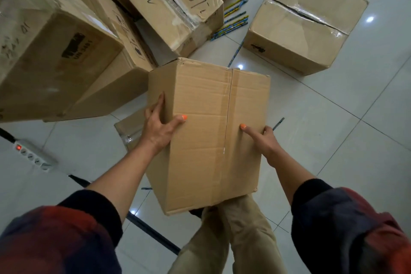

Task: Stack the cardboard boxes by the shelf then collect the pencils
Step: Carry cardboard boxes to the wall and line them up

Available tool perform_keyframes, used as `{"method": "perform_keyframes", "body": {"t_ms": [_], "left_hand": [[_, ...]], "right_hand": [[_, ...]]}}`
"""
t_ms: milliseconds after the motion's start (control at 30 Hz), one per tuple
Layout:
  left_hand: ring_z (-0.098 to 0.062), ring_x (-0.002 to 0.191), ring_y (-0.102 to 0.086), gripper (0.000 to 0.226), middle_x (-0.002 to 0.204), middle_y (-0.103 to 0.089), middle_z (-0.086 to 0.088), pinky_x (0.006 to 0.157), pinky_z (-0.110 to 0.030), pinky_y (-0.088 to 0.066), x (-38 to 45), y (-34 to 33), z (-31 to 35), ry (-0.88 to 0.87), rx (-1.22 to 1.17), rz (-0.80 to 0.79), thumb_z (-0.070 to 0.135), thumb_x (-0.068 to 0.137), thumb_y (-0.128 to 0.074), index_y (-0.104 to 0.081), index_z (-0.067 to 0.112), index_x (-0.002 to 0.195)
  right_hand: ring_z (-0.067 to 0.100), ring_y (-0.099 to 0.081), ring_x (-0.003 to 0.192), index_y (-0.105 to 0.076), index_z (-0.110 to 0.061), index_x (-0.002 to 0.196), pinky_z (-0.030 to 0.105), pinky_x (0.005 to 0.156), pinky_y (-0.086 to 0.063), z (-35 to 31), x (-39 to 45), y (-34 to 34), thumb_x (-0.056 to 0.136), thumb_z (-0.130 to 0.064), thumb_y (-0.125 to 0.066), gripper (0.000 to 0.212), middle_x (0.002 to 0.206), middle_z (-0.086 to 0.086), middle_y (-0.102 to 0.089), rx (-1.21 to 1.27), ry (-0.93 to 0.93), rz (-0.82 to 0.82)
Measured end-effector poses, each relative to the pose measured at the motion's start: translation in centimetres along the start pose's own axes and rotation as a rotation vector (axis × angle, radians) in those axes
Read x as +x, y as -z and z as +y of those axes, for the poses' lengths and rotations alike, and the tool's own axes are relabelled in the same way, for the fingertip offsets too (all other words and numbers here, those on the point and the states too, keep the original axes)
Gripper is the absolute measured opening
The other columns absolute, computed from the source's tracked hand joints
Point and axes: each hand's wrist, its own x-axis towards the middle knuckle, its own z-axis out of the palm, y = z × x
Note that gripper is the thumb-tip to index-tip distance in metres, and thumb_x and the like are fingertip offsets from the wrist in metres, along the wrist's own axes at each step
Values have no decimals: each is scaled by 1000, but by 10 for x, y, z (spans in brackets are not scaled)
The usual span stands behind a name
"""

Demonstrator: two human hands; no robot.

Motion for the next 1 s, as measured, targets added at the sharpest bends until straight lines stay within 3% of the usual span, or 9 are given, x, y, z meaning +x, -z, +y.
{"method": "perform_keyframes", "body": {"t_ms": [133,233,367,500,667,767,833,933,1000], "left_hand": [[-35,129,-39,102,138,-30,-9,112,-48,-32,-1,8,-10,96,-135,36,81,55,-51,-25,51,149],[-31,126,-48,83,139,-43,-8,110,-49,-37,-5,22,-31,71,-230,21,87,63,-49,-41,54,139],[-13,114,-57,62,132,-58,3,90,-23,-44,-36,38,-64,83,-461,-1,63,89,-52,-49,29,141],[-20,132,-43,105,148,-44,-3,109,-38,-35,-79,60,-102,217,-517,51,80,70,-54,-31,17,150],[-18,125,-49,91,139,-50,4,107,-40,-39,-135,92,-135,255,-632,134,76,75,-57,-37,22,146],[-19,128,-47,102,143,-48,7,109,-43,-38,-161,114,-140,271,-682,141,84,66,-59,-33,30,149],[-17,128,-49,107,142,-51,9,109,-45,-39,-177,129,-144,249,-714,148,88,57,-62,-36,35,147],[-16,126,-49,103,141,-50,8,108,-44,-39,-212,152,-152,236,-745,192,79,65,-66,-33,28,148],[-21,130,-45,117,146,-44,1,110,-47,-37,-230,161,-157,319,-748,216,81,60,-66,-23,20,151]], "right_hand": [[21,-50,116,-31,-22,139,37,94,-43,9,-21,-12,77,-53,-76,83,135,-1,-46,25,108,81],[22,-52,114,-32,-25,130,38,91,-43,10,-39,-24,77,-55,-75,74,132,0,-48,35,176,100],[22,-52,117,-33,-36,124,44,98,-47,14,-74,-45,61,-71,-75,84,133,3,-47,5,268,142],[22,-58,112,-38,-49,121,49,97,-50,11,-113,-66,58,-79,-70,77,129,5,-52,-73,365,135],[17,-55,115,-36,-43,143,35,94,-46,-10,-167,-93,81,-57,-68,71,133,-3,-51,-195,471,25],[6,-56,104,-33,-35,150,24,86,-42,-29,-195,-102,91,-43,-65,68,130,-9,-51,-241,454,-84],[4,-57,108,-36,-38,148,25,91,-44,-41,-215,-110,90,-43,-64,65,132,-14,-53,-292,448,-142],[2,-59,110,-44,-40,140,28,94,-47,-54,-249,-127,93,-40,-60,50,132,-14,-58,-387,458,-266],[9,-54,121,-34,-36,147,33,102,-44,-63,-269,-140,88,-50,-62,67,140,-12,-52,-451,469,-303]]}}
